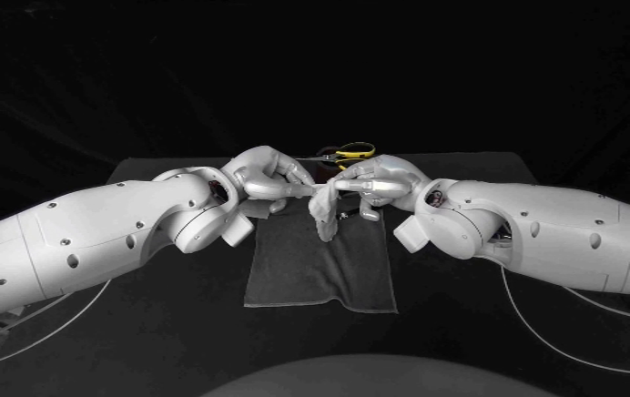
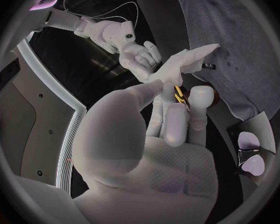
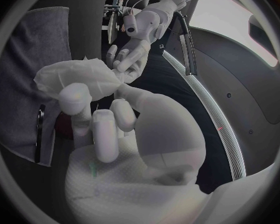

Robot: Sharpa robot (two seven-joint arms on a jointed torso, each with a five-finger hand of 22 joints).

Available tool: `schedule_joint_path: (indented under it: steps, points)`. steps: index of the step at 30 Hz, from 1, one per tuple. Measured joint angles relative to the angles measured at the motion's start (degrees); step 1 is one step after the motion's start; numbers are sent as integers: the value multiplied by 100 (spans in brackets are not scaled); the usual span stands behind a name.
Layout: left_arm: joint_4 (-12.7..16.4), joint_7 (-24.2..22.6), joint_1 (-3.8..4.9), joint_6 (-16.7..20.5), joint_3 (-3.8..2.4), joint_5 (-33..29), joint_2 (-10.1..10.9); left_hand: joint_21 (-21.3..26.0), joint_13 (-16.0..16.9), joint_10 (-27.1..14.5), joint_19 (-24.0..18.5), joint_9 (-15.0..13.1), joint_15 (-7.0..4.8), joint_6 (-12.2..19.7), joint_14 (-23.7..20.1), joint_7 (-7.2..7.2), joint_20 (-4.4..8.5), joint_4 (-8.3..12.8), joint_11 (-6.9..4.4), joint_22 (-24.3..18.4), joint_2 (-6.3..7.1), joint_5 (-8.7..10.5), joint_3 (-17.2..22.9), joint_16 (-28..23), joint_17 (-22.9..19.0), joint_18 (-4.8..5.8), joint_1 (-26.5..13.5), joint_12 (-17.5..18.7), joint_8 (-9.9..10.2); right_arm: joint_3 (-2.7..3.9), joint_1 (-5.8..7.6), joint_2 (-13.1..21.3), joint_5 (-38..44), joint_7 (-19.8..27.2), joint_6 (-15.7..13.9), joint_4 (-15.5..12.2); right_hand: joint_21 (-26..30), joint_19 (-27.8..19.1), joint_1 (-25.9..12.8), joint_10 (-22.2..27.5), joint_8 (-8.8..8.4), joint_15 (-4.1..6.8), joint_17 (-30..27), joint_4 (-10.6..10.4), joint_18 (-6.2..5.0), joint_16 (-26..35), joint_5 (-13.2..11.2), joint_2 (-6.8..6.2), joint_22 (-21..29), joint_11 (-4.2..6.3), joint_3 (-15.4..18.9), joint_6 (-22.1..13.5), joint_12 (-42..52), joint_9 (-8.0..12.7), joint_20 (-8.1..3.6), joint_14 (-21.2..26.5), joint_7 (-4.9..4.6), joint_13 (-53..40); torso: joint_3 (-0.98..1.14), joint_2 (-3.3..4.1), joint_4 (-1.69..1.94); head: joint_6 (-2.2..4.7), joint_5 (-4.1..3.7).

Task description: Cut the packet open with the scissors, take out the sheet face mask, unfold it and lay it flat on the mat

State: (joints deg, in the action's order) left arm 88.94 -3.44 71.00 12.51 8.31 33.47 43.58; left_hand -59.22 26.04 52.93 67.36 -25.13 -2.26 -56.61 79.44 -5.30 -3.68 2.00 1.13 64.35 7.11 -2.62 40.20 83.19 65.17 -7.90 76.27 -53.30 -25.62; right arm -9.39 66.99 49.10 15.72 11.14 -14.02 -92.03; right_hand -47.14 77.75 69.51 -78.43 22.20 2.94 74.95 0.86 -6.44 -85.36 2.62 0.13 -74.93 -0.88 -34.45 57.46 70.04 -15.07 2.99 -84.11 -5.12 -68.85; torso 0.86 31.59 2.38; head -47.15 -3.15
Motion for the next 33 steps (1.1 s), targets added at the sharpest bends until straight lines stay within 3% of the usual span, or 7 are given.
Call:
schedule_joint_path:
  steps: [7,10,14,16,19,29,33]
  points:
    - [5,-40,0,10,3,50,7,0,-1,0,0,0,0,1,0,1,0,37,1,0,14,0,37,0,0,0,-14,-12,9,0,0,-1,-9,-107,22,58,163,-42,-23,-19,58,-8,-5,-15,22,57,-1,-7,-2,19,-15,-18,-132,-1,1,8,0,109,0,-1,0,9,-5]
    - [13,-60,0,18,4,64,6,0,-1,0,0,11,0,2,0,1,0,37,1,7,14,0,37,0,0,0,-14,-12,2,0,0,-9,-4,-157,28,67,251,-46,-25,10,67,-8,-5,-16,-27,105,-8,-6,-2,50,-15,-29,-207,-1,-3,9,7,155,0,-1,0,10,-5]
    - [18,-84,0,33,5,74,1,0,-1,1,0,27,0,10,0,9,0,25,1,8,14,2,57,0,-5,1,-13,-12,-12,0,0,-21,7,-219,46,68,336,-93,-46,45,134,-8,-4,-16,-65,112,-11,15,-2,15,-15,-73,-261,-2,10,9,-16,201,0,2,0,10,-6]
    - [22,-92,0,41,6,80,-1,0,-1,1,0,26,0,10,0,9,0,37,2,8,14,12,70,-1,-9,1,-13,-13,-12,0,1,-26,10,-242,58,67,413,-136,-146,66,181,-9,-4,-48,-64,154,-11,-38,-1,-5,17,-77,-317,-2,11,9,-19,230,0,3,0,10,-6]
    - [27,-104,0,52,7,104,-3,0,-1,1,0,26,1,11,0,9,0,37,2,8,13,15,70,-1,-10,1,-13,-13,-12,0,1,-31,13,-275,74,60,536,-165,-452,117,275,-9,-3,-187,-66,199,5,-181,17,-16,287,-139,-370,-369,40,9,-43,263,1,6,0,6,-5]
    - [43,-124,0,51,11,248,2,2,0,1,0,27,1,21,0,1,-1,61,3,7,13,0,93,-1,-26,2,-12,-13,-12,0,1,-32,28,-287,17,32,162,-85,-123,-1,333,15,1,86,-64,98,-24,-110,-2,97,124,-19,-193,-406,-28,26,77,39,3,2,-4,-7,-15]
    - [48,-138,0,51,12,294,4,3,0,2,0,32,1,23,-1,2,-1,61,4,4,13,0,93,-2,-27,2,-12,-13,-12,0,1,-30,78,-288,-55,15,23,-28,-108,-50,333,36,1,109,-64,43,-5,-95,-3,89,102,8,-93,-406,-46,7,60,-55,3,1,-3,-7,-24]
